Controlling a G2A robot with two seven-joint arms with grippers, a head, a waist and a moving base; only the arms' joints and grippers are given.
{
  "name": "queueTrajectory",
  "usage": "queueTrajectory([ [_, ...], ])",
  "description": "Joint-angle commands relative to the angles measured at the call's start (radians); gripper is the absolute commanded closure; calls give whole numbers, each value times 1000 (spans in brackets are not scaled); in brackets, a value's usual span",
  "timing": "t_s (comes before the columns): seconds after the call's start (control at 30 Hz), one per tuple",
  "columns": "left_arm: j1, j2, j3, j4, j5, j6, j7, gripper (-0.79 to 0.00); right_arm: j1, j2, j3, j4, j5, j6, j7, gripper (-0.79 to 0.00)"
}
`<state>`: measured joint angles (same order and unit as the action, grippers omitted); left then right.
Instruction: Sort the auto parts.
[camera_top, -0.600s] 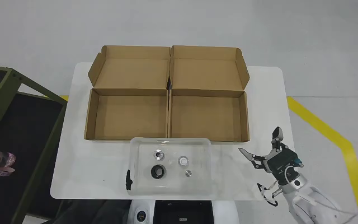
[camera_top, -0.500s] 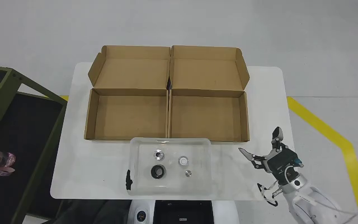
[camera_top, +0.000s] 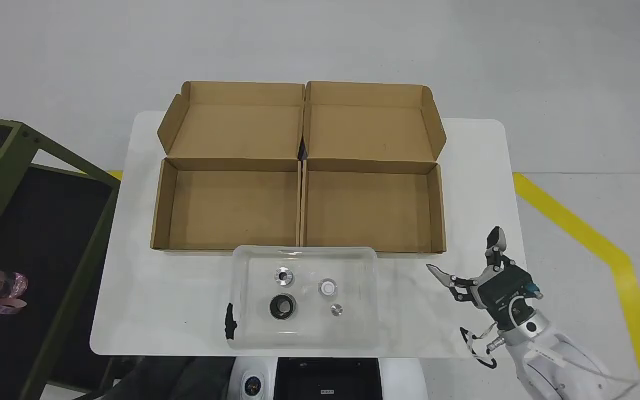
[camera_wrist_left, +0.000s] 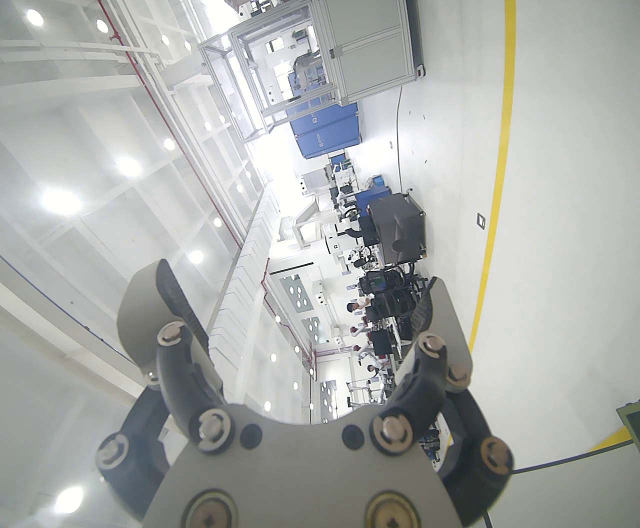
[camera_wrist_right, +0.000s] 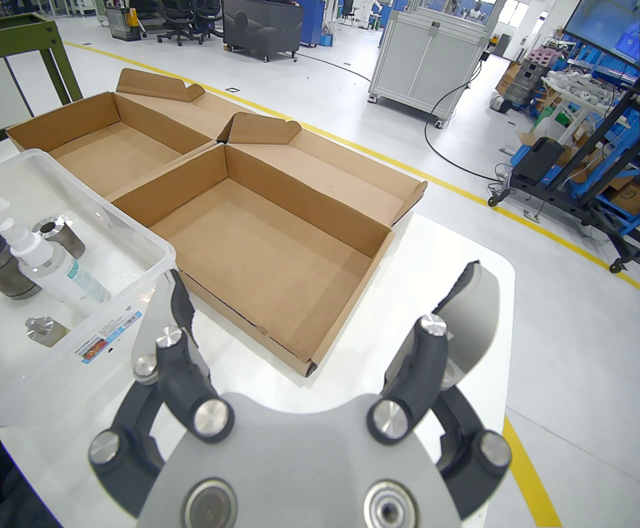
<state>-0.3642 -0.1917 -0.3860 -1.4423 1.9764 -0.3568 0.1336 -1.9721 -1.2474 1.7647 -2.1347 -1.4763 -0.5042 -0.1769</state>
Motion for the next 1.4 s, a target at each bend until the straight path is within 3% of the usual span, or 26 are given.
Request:
queueTrajectory([
  [0.0,0,0,0,0,0,0,0,-784,0,0,0,0,0,0,0,-785],
  [0.33,0,0,0,0,0,0,0,-785,9,1,-12,-3,5,-7,26,-785],
  [0.57,0,0,0,0,0,0,0,-785,40,14,-82,-103,-43,-150,189,-785],
  [0.93,0,0,0,0,0,0,0,-785,199,21,-306,-113,25,-278,485,-785],
  [1.2,0,0,0,0,0,0,0,-785,324,16,-518,-48,27,-291,638,-785],
  [1.37,0,0,0,0,0,0,0,-785,391,13,-586,6,41,-281,710,-785],
])
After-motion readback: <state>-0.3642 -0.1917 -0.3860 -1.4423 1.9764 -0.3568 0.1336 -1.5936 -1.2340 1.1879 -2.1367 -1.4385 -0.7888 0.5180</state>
